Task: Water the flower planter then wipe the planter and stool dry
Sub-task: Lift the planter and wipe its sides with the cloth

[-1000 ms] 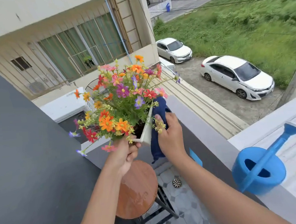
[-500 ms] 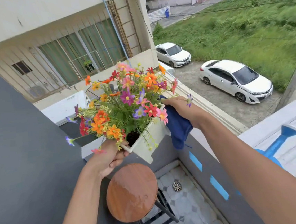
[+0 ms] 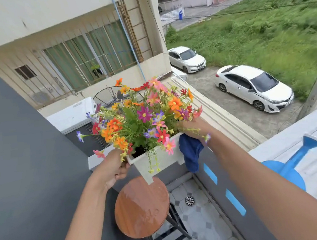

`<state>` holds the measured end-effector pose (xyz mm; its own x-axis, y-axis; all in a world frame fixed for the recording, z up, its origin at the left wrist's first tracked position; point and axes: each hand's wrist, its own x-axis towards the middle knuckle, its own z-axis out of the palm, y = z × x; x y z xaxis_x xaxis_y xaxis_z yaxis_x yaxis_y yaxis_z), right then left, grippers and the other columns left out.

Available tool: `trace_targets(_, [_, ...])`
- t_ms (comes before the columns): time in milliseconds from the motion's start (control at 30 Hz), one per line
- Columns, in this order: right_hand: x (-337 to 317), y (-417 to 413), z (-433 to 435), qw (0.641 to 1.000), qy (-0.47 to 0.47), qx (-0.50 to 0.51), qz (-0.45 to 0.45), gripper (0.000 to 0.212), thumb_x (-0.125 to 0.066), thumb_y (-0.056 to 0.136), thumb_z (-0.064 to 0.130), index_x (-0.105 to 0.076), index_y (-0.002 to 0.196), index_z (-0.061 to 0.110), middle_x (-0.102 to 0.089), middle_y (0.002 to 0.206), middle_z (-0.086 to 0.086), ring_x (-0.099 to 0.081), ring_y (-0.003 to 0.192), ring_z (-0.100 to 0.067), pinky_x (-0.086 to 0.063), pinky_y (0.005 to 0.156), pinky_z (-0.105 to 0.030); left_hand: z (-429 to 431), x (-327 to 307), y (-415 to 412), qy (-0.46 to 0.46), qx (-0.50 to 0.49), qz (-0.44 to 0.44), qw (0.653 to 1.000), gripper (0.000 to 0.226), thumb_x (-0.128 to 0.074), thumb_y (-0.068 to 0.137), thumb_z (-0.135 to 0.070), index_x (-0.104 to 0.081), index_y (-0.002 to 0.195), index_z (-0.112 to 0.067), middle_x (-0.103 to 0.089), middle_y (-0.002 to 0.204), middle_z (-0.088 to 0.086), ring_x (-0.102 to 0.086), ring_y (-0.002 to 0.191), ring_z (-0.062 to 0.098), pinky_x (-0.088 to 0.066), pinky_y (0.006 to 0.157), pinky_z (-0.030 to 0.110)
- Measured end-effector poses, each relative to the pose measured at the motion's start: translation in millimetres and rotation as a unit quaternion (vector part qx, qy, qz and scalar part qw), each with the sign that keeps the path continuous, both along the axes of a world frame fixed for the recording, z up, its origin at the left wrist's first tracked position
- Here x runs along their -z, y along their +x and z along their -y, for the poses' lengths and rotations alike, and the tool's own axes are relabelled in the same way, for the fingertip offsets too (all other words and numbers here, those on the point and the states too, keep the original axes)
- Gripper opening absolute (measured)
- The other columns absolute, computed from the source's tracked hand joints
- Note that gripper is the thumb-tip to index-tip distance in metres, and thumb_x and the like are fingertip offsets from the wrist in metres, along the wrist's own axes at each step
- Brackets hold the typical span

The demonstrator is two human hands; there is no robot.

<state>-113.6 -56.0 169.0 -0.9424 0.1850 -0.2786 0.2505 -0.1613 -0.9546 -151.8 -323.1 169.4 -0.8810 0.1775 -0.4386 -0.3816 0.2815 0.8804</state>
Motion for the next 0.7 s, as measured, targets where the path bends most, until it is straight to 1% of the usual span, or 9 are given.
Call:
trace_targets(33, [5,-3,5,1.000,0.023,0.016,-0.011,0.028,-0.070,0.085,0.016,-0.057,0.107,0.004,-0.055,0.081,0.001,-0.052,0.072,-0.014,-0.045,0.053,-0.009,-3,0,-1,0.026,-0.018,-0.005,0.999,0.028,-0.039,0.097,-0.029,-0.047,0.074,-0.014,-0.040,0.047,0.001,-0.015,0.032,0.007,-0.011,0.036,0.013])
trace_targets(100, [11,-3,19,0.995,0.064,0.074,-0.038,0.006,-0.066,0.089,0.007,-0.060,0.092,0.006,-0.055,0.066,0.004,-0.052,0.064,-0.010,-0.038,0.046,-0.005,-9,-1,-4,0.082,-0.071,-0.033,0.994,0.029,-0.048,0.092,-0.038,-0.049,0.073,-0.016,-0.040,0.051,0.000,-0.018,0.032,0.008,-0.012,0.039,0.016])
trace_targets(167, [22,-4,31,0.990,0.026,0.132,-0.032,0.020,-0.064,0.089,0.003,-0.055,0.074,0.011,-0.052,0.048,0.009,-0.050,0.053,-0.008,-0.038,0.044,-0.014,-14,0,-5,0.110,-0.140,-0.073,0.981,0.027,-0.052,0.087,-0.039,-0.055,0.082,-0.013,-0.044,0.054,0.002,-0.022,0.032,0.009,-0.015,0.039,0.017])
trace_targets(233, [31,-5,43,0.983,-0.006,0.182,-0.029,0.028,-0.069,0.078,0.013,-0.044,0.066,0.014,-0.040,0.047,0.005,-0.038,0.053,-0.016,-0.029,0.051,-0.024,-17,5,-2,0.076,-0.187,-0.102,0.974,0.025,-0.048,0.088,-0.033,-0.055,0.090,-0.009,-0.049,0.060,0.007,-0.026,0.032,0.009,-0.018,0.039,0.018])
trace_targets(367, [33,-9,60,0.976,-0.002,0.217,-0.026,0.033,-0.066,0.068,0.021,-0.035,0.056,0.021,-0.029,0.045,0.007,-0.028,0.050,-0.017,-0.025,0.053,-0.032,-35,24,21,-0.043,-0.133,-0.088,0.986,0.036,-0.037,0.095,-0.037,-0.058,0.082,-0.011,-0.053,0.057,0.009,-0.030,0.036,0.014,-0.021,0.041,0.021])
trace_targets(467, [28,-7,69,0.974,0.029,0.226,-0.011,0.033,-0.068,0.070,0.023,-0.039,0.055,0.019,-0.039,0.047,0.004,-0.037,0.047,-0.018,-0.031,0.052,-0.030,-59,25,32,-0.007,-0.069,-0.057,0.996,0.029,-0.035,0.096,-0.045,-0.056,0.087,-0.029,-0.053,0.068,0.012,-0.029,0.043,0.014,-0.020,0.043,0.024])
trace_targets(533, [30,-6,75,0.975,0.043,0.216,-0.008,0.041,-0.069,0.073,0.020,-0.036,0.049,0.022,-0.039,0.044,0.005,-0.036,0.045,-0.018,-0.031,0.052,-0.030,-73,21,33,0.007,-0.084,-0.049,0.995,0.035,-0.037,0.096,-0.048,-0.056,0.085,-0.020,-0.044,0.061,0.007,-0.030,0.039,0.014,-0.020,0.041,0.020])
trace_targets(600, [35,-4,82,0.976,0.070,0.204,-0.018,0.049,-0.069,0.076,0.014,-0.033,0.043,0.022,-0.036,0.042,0.006,-0.033,0.043,-0.018,-0.029,0.051,-0.031,-78,19,29,0.021,-0.119,-0.046,0.992,0.037,-0.042,0.097,-0.043,-0.054,0.079,-0.013,-0.044,0.057,0.002,-0.041,0.038,0.012,-0.032,0.039,0.017])
trace_targets(700, [42,-2,94,0.970,0.139,0.190,-0.060,0.046,-0.063,0.079,0.011,-0.032,0.049,0.028,-0.041,0.048,0.000,-0.040,0.048,-0.022,-0.036,0.049,-0.040,-76,21,21,-0.034,-0.114,-0.065,0.991,0.027,-0.043,0.097,-0.033,-0.047,0.074,-0.022,-0.048,0.071,-0.003,-0.048,0.059,0.012,-0.044,0.058,0.022])
